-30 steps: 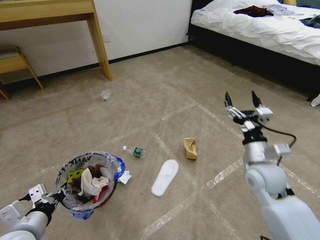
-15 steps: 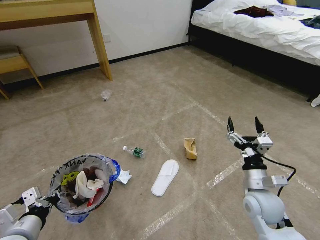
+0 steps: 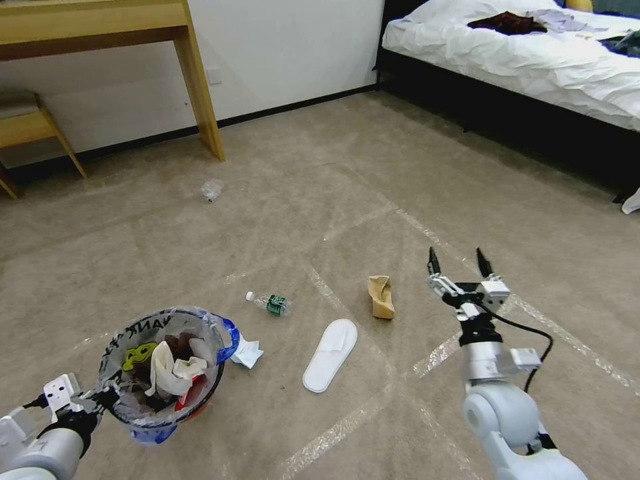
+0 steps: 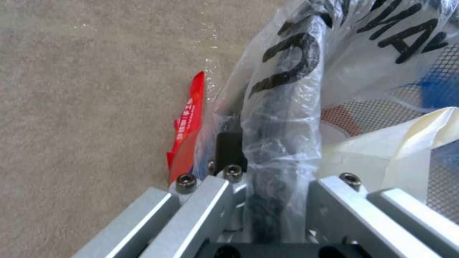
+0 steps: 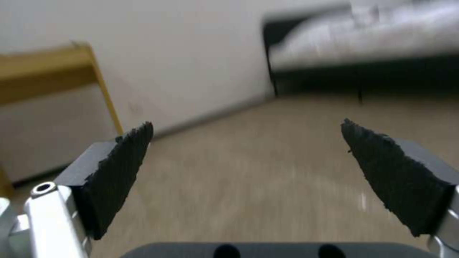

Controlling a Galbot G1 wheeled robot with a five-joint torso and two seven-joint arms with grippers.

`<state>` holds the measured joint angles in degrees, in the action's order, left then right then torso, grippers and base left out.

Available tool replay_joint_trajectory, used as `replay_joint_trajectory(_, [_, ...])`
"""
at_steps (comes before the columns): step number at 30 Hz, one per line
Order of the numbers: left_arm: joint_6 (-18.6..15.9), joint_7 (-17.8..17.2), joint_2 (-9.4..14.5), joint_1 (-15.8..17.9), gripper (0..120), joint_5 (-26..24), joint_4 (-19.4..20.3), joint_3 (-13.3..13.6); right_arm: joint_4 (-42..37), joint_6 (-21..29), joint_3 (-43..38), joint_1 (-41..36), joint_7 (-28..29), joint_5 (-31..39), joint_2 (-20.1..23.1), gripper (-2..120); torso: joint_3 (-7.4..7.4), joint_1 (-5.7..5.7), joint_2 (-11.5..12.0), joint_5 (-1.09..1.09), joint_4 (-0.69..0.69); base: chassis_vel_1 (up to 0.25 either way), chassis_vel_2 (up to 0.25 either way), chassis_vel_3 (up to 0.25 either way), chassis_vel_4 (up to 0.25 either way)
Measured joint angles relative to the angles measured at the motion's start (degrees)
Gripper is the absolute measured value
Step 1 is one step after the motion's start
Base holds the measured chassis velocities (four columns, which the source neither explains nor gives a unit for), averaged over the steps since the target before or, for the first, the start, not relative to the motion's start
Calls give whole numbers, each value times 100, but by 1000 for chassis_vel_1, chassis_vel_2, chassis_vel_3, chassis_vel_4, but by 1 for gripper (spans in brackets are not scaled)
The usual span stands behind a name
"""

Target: Pick up the trash bin and place the garbage on the floor into it.

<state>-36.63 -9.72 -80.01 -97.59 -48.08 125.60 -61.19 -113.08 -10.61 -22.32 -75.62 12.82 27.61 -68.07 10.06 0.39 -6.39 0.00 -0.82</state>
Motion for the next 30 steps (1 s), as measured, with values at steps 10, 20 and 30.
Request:
replay_joint_trajectory(10, [-7,-23,-127,-9,1,29,0,-39,623,2609,1503,1518,2117,2076,5,100,0,1,1,-1,1,0,0,0,0])
replay_joint_trajectory(20, [-6,-24,-193,0,1,57,-60,-90,1679,3677,2226,2272,3263,3161,-613,100,0,0,1,-1,1,0,0,0,0])
replay_joint_trajectory(30, [-4,-24,-195,39,1,73,-129,-95,3361,4056,2443,2741,3465,3547,-1279,100,0,1,1,-1,0,0,0,0,0])
